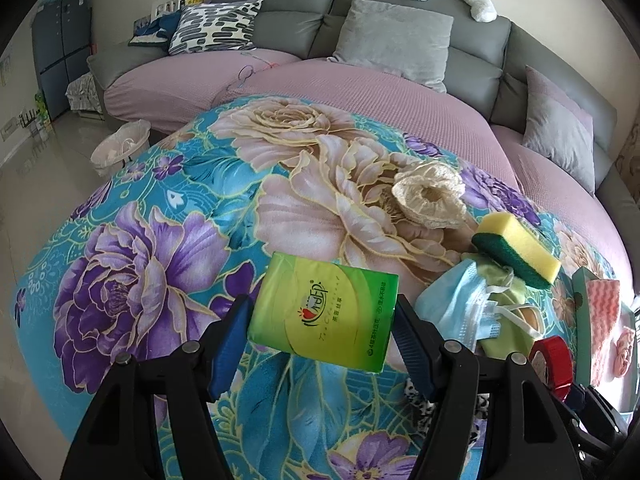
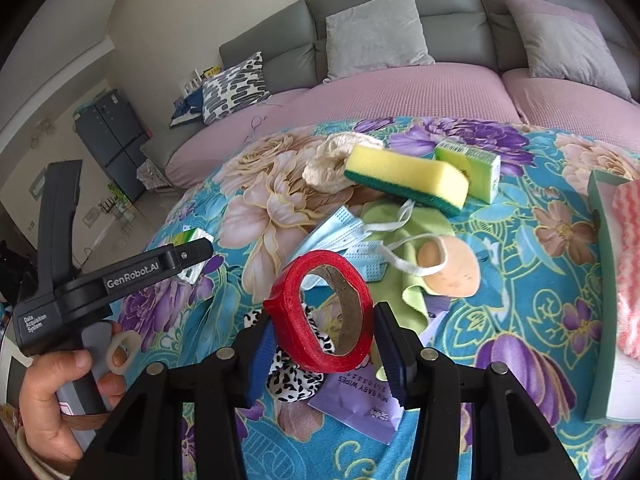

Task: Organize soft objects
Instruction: 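Carry the green tissue pack and red tape roll over the white tray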

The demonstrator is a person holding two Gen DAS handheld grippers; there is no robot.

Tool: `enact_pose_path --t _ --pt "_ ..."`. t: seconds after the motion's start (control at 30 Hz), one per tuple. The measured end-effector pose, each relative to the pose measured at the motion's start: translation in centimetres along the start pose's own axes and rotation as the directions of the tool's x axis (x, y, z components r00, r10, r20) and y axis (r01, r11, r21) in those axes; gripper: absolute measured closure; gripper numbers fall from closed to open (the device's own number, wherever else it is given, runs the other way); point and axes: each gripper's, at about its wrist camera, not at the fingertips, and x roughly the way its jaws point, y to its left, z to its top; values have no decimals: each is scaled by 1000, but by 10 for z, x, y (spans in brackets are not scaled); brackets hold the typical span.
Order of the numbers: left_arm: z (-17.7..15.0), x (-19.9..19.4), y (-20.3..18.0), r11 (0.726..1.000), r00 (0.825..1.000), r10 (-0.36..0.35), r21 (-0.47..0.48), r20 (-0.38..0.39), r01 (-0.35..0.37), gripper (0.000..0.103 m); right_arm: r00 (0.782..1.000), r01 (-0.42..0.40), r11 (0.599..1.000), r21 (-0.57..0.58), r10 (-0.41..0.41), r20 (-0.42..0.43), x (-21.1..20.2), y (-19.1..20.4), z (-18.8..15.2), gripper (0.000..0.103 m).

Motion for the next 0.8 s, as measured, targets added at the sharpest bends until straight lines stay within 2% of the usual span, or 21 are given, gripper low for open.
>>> enact_pose_path --t 0.17,0.33,0.6,0.8 --pt "2 -7 -22 999 1000 -21 50 16 20 32 998 51 998 36 -52 37 -18 -19 4 53" --pt "1 -13 -54 992 998 -52 120 25 49 32 981 171 981 96 -179 77 -45 -53 7 53" --pt "-6 -28 -121 959 990 -140 252 28 128 32 916 352 905 238 -386 112 -97 -117 2 53" --pt "-22 -37 -178 903 972 -235 367 -10 222 32 862 445 833 330 -498 94 -127 -159 -6 53"
